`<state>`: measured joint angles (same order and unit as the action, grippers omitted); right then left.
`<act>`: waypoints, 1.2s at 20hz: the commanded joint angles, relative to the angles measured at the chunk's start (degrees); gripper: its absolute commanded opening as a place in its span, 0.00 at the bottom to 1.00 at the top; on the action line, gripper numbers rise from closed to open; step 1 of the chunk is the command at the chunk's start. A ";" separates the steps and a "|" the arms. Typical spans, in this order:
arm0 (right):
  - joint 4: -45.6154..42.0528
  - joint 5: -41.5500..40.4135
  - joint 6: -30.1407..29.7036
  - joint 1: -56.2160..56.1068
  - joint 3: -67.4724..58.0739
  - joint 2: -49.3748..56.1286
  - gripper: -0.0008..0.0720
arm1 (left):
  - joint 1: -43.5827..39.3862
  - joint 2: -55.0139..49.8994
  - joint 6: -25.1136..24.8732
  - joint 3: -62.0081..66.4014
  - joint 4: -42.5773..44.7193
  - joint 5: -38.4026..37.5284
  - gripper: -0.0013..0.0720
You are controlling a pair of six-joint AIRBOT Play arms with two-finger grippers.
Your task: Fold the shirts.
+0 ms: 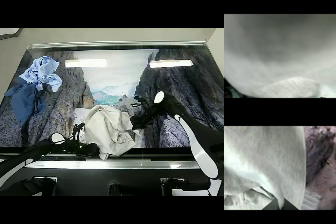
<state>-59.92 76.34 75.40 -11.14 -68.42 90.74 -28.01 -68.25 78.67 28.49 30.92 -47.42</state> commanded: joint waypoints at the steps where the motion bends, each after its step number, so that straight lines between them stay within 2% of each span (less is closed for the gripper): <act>1: -1.22 -1.86 0.74 -0.85 -1.70 -1.68 0.09 | 2.49 5.84 6.08 4.59 13.05 -2.29 0.05; 4: -14.12 -5.88 4.35 0.46 -10.58 -11.17 0.09 | 9.81 17.07 15.96 18.01 35.74 -10.78 0.05; 6: -23.85 -9.97 8.09 1.66 -18.78 -18.78 0.09 | 16.65 24.35 18.58 31.08 45.97 -14.75 0.05; 9: -31.98 -17.79 9.53 3.15 -29.00 -31.34 0.09 | 27.56 31.28 20.63 51.30 50.14 -14.32 0.05; 11: -32.35 -20.83 9.94 3.13 -31.26 -39.08 0.09 | 32.04 32.94 20.61 60.83 49.92 -14.10 0.05; 13: -32.63 -20.57 11.50 3.15 -31.26 -45.29 0.09 | 33.53 33.48 20.59 67.65 49.92 -14.08 0.05; 17: -36.22 -15.30 14.88 3.15 -31.26 -51.32 0.09 | 33.53 33.24 20.57 71.21 50.36 -14.40 0.05; 19: -38.45 -6.82 15.34 3.15 -31.23 -51.54 0.09 | 33.53 32.46 20.39 70.44 50.84 -16.26 0.05; 22: -38.86 12.57 15.52 3.15 -29.75 -47.80 0.09 | 33.51 30.16 20.35 64.41 50.77 -22.40 0.06; 24: -38.73 16.96 15.52 3.15 -23.78 -44.39 0.09 | 33.35 28.65 18.60 54.25 49.68 -23.08 0.06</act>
<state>-97.51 81.23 90.37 -8.03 -96.55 43.64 5.30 -37.91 98.94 91.07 81.01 -67.40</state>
